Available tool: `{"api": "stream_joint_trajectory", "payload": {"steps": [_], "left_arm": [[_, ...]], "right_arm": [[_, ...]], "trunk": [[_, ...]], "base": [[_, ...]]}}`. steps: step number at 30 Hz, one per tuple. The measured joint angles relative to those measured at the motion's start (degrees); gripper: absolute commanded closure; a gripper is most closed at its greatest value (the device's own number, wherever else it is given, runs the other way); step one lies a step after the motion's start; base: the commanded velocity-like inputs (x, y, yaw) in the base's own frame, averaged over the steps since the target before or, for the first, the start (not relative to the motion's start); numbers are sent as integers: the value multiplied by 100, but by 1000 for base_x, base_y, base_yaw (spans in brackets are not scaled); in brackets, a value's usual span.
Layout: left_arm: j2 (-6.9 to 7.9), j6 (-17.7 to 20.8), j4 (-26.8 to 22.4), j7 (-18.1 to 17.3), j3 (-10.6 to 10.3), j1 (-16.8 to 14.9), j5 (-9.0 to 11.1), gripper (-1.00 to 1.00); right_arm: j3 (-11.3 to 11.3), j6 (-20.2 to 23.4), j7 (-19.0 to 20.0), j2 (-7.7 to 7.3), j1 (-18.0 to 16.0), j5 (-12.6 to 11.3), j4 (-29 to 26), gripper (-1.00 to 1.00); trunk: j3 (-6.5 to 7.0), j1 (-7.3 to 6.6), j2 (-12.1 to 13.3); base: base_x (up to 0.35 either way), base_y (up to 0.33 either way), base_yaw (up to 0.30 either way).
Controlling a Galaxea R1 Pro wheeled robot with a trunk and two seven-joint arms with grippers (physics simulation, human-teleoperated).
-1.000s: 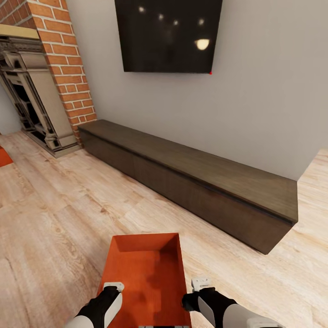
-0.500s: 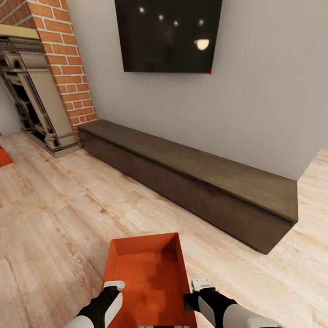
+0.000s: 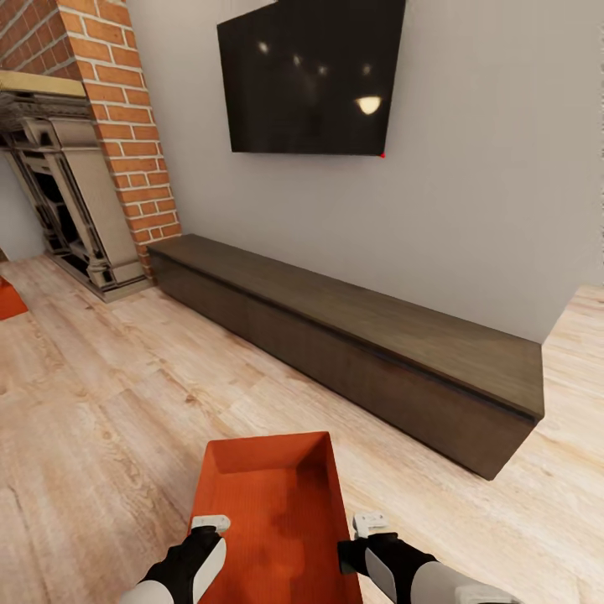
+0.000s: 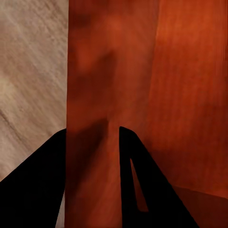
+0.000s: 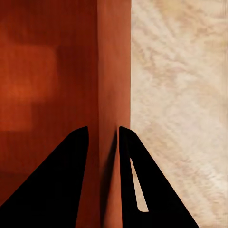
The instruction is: Move the two storage containers from the living room to the garage. In the garage, place one container on the floor and stack the other container on top of it (either order is fine).
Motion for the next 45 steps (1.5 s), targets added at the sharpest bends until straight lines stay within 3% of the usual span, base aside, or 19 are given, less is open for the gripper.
{"api": "stream_joint_trajectory", "payload": {"steps": [38,45], "left_arm": [[-10,-3,36,14,-4,1,15,100],[-5,-4,56,2,5,3,15,100]], "right_arm": [[-8,9,20,-12,-1,14,31,100],[-4,26,6,-5,0,15,37,100]], "trunk": [[843,-98,51],[969,-251,331]], "base": [[0,0,0],[0,0,0]]}}
